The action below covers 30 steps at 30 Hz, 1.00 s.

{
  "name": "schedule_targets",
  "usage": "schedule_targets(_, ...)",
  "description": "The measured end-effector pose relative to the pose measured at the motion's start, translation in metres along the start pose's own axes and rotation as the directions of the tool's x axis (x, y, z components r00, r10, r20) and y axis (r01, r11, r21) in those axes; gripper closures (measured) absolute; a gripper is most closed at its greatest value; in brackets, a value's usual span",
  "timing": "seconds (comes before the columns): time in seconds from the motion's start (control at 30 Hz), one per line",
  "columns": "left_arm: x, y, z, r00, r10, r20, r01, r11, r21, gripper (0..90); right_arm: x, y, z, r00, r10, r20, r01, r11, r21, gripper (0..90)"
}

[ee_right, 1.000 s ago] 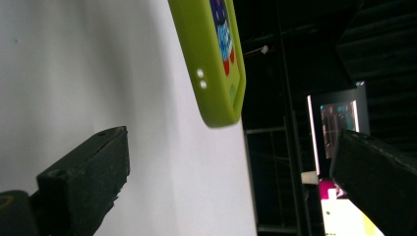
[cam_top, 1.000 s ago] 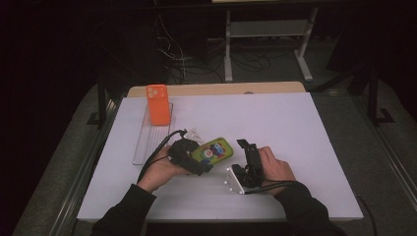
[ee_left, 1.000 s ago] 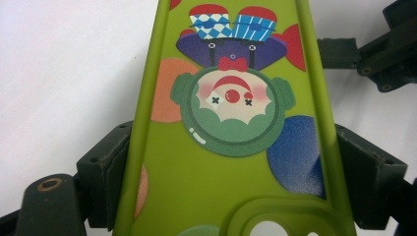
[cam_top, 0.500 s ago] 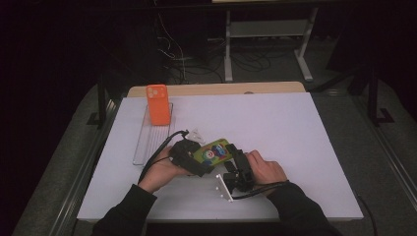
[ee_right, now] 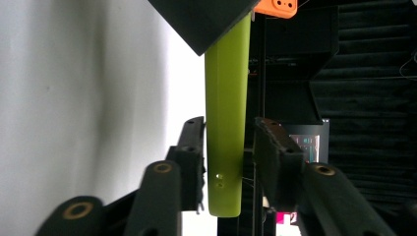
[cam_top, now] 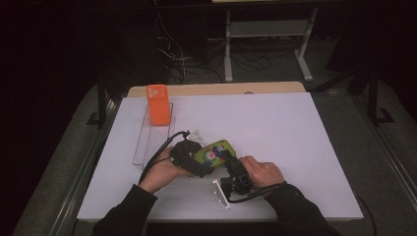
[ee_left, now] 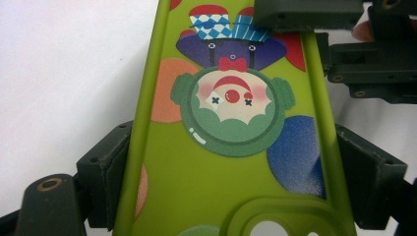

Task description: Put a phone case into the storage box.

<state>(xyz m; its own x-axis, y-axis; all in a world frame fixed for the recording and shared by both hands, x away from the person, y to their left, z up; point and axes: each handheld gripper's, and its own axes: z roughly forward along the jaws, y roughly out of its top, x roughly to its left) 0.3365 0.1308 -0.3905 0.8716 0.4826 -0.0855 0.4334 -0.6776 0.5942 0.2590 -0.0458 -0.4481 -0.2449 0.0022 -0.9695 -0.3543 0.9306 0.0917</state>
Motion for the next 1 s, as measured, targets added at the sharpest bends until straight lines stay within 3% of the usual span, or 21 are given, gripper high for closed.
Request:
schedule_targets(0.1, 0.000, 0.000, -0.001, 0.9999, -0.015, 0.001, 0.015, 0.9998, -0.016, 15.0, 0.000, 0.000, -0.001, 1.0000, -0.004, 0.001, 0.004, 1.000, -0.001, 73.5)
schedule_targets(0.37, 0.001, 0.000, 0.000, 1.0000, -0.001, 0.001, 0.001, 1.0000, -0.007, 14.5, 0.001, 0.001, -0.001, 0.9995, -0.029, -0.012, 0.029, 1.000, 0.004, 75.6)
schedule_targets(0.43, -0.003, -0.001, 0.000, 0.9999, -0.013, -0.011, 0.013, 0.9996, -0.026, 13.8, 0.001, 0.002, -0.001, 0.9995, -0.026, -0.018, 0.027, 1.000, 0.003, 75.6)
schedule_targets(0.47, -0.002, 0.000, -0.002, 0.9998, 0.006, -0.021, -0.006, 0.9999, -0.015, 13.4, 0.001, 0.002, -0.001, 0.9998, -0.016, -0.012, 0.016, 1.000, 0.006, 75.6)
schedule_targets(0.53, -0.003, 0.000, -0.003, 0.9998, -0.019, -0.009, 0.018, 0.9984, -0.053, 11.2, 0.001, 0.002, -0.001, 0.9999, -0.008, -0.010, 0.008, 1.000, 0.005, 75.8)
schedule_targets(0.67, 0.000, 0.000, -0.011, 0.9998, -0.010, 0.017, 0.011, 0.9979, -0.064, 2.0, 0.000, -0.002, 0.000, 0.9998, 0.010, -0.018, -0.009, 1.000, 0.025, 75.8)
schedule_targets(0.77, 0.003, -0.001, -0.014, 0.9995, -0.017, 0.028, 0.019, 0.9965, -0.082, 0.0, -0.003, -0.005, 0.001, 0.9998, 0.018, -0.012, -0.017, 0.999, 0.038, 75.8)
schedule_targets(0.83, 0.003, -0.002, -0.014, 0.9990, -0.030, 0.034, 0.033, 0.9947, -0.097, 0.0, -0.005, -0.008, 0.002, 0.9988, 0.046, -0.017, -0.045, 0.998, 0.053, 75.8)
schedule_targets(0.87, 0.006, -0.003, -0.016, 0.9995, -0.007, 0.032, 0.009, 0.9970, -0.077, 0.0, -0.006, -0.009, 0.002, 0.9984, 0.053, -0.021, -0.052, 0.997, 0.054, 75.8)
schedule_targets(0.9, 0.004, -0.003, -0.015, 0.9992, -0.022, 0.033, 0.025, 0.9952, -0.095, 0.0, -0.007, -0.011, 0.003, 0.9967, 0.076, -0.028, -0.074, 0.995, 0.059, 75.7)
schedule_targets(1.0, 0.005, -0.004, -0.015, 0.9993, -0.013, 0.035, 0.016, 0.9958, -0.090, 0.0, -0.009, -0.015, 0.005, 0.9921, 0.122, -0.029, -0.120, 0.990, 0.068, 75.7)
